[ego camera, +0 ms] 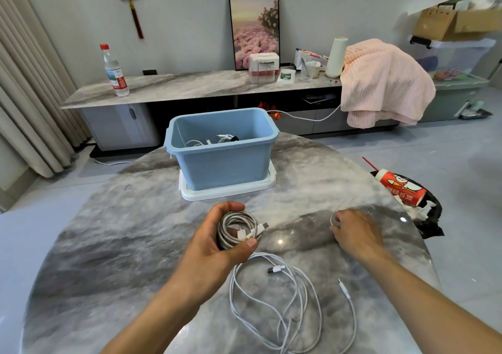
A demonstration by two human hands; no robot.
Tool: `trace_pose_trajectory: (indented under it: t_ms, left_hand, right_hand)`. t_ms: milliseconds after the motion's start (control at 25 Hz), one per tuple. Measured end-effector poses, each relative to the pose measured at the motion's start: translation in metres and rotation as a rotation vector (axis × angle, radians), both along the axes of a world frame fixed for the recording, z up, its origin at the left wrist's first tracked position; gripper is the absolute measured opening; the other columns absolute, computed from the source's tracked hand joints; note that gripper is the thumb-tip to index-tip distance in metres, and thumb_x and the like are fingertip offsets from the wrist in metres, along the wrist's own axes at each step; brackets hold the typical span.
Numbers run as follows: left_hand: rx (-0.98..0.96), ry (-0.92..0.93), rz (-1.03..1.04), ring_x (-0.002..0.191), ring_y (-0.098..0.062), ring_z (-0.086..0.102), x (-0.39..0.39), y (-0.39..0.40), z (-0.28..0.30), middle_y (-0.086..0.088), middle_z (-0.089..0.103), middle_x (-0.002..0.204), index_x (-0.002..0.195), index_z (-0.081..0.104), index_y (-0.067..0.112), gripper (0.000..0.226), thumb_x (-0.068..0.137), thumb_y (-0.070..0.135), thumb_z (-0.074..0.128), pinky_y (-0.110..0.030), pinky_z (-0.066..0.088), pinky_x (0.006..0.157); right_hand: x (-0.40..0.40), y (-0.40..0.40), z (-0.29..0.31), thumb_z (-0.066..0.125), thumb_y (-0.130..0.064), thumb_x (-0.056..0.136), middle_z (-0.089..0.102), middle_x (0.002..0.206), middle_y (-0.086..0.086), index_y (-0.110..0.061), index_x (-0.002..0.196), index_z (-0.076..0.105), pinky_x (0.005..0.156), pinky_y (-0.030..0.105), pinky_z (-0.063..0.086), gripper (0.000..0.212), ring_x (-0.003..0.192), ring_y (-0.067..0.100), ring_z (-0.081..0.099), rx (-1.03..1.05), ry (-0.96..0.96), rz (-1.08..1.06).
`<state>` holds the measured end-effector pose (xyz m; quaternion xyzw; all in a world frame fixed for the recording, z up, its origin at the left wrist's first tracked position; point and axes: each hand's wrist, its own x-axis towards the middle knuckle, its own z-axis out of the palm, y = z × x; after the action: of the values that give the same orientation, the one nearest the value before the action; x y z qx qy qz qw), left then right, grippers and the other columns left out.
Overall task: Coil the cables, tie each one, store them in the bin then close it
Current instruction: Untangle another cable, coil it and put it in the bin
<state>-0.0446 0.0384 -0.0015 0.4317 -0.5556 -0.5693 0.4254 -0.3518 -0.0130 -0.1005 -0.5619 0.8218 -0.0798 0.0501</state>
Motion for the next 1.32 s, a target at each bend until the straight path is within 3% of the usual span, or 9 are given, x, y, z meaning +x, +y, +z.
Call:
trace_pose_trajectory:
  t_ms: [280,440,520,680,800,840,1000,1120,1320]
  left_hand:
    - [-0.048,0.051,-0.048,0.083,-0.01,0.063,0.003,-0.001,0.004,0.002,0.068,0.092,0.115,0.058,0.025,0.049,0.08,-0.006,0.072,-0.023,0.054,0.078]
    - [-0.093,0.051,-0.05,0.086,-0.011,0.063,0.005,-0.003,0.007,0.0,0.067,0.094,0.115,0.057,0.022,0.05,0.079,-0.01,0.072,-0.023,0.054,0.08]
    - [-0.123,0.048,-0.048,0.087,-0.01,0.063,0.005,-0.004,0.008,0.0,0.067,0.095,0.116,0.057,0.022,0.05,0.08,-0.01,0.072,-0.023,0.053,0.081]
    - [-0.202,0.035,-0.026,0.087,-0.007,0.062,0.009,-0.005,0.012,0.005,0.066,0.094,0.118,0.055,0.022,0.051,0.079,-0.003,0.076,-0.019,0.05,0.081]
    - [-0.282,-0.001,-0.024,0.09,-0.01,0.062,0.015,-0.005,0.016,0.008,0.065,0.097,0.119,0.054,0.024,0.051,0.076,0.009,0.076,-0.023,0.049,0.084]
    - [-0.304,-0.012,-0.022,0.091,-0.011,0.062,0.017,-0.005,0.017,0.009,0.065,0.098,0.119,0.054,0.025,0.051,0.076,0.01,0.075,-0.024,0.05,0.085]
    - [-0.35,-0.015,-0.016,0.096,-0.015,0.063,0.02,-0.007,0.022,0.006,0.064,0.103,0.118,0.055,0.03,0.051,0.077,0.009,0.076,-0.029,0.05,0.09]
    - [-0.352,-0.01,-0.021,0.097,-0.017,0.063,0.02,-0.007,0.021,0.004,0.064,0.104,0.118,0.055,0.033,0.052,0.077,0.009,0.076,-0.032,0.051,0.091]
    - [-0.337,-0.007,-0.037,0.096,-0.016,0.064,0.019,-0.006,0.022,0.006,0.065,0.103,0.12,0.054,0.027,0.051,0.077,0.01,0.076,-0.031,0.052,0.09]
  right_hand:
    - [0.01,-0.001,-0.011,0.048,-0.012,0.091,0.066,0.113,0.011,-0.017,0.09,0.059,0.078,0.031,0.045,0.012,0.107,0.032,0.062,0.125,0.042,0.022]
    - [0.036,-0.003,0.027,0.05,-0.024,0.092,0.064,0.093,0.008,-0.011,0.078,0.053,0.07,0.035,0.048,0.019,0.084,0.026,0.06,0.044,-0.109,0.081]
    - [0.06,-0.004,0.07,0.054,-0.024,0.088,0.063,0.075,0.001,-0.009,0.074,0.056,0.06,0.034,0.043,0.02,0.069,0.022,0.055,-0.073,-0.374,0.097]
    - [0.076,0.032,0.177,0.048,-0.006,0.085,0.057,0.066,0.011,-0.008,0.063,0.056,0.043,0.026,0.027,0.023,0.051,0.018,0.039,-0.185,-1.279,0.244]
    - [0.052,0.052,0.218,0.038,-0.002,0.082,0.049,0.075,0.02,-0.003,0.079,0.05,0.047,0.034,0.031,0.012,0.056,0.024,0.035,0.194,-1.947,0.623]
    - [0.047,0.054,0.218,0.035,-0.001,0.083,0.048,0.079,0.02,-0.002,0.085,0.047,0.049,0.037,0.031,0.012,0.059,0.026,0.034,0.265,-2.059,0.624]
    - [0.059,0.064,0.205,0.047,0.002,0.083,0.05,0.078,0.018,-0.001,0.085,0.048,0.048,0.032,0.032,0.003,0.061,0.022,0.042,0.385,-2.022,0.685]
    - [0.074,0.071,0.201,0.061,-0.014,0.064,0.046,0.061,0.014,-0.004,0.064,0.053,0.041,0.018,0.029,0.013,0.044,0.016,0.037,0.254,-1.624,0.693]
    - [0.093,0.072,0.203,0.062,-0.02,0.057,0.048,0.06,0.012,-0.009,0.059,0.054,0.041,0.016,0.025,0.014,0.043,0.015,0.033,0.235,-1.507,0.665]
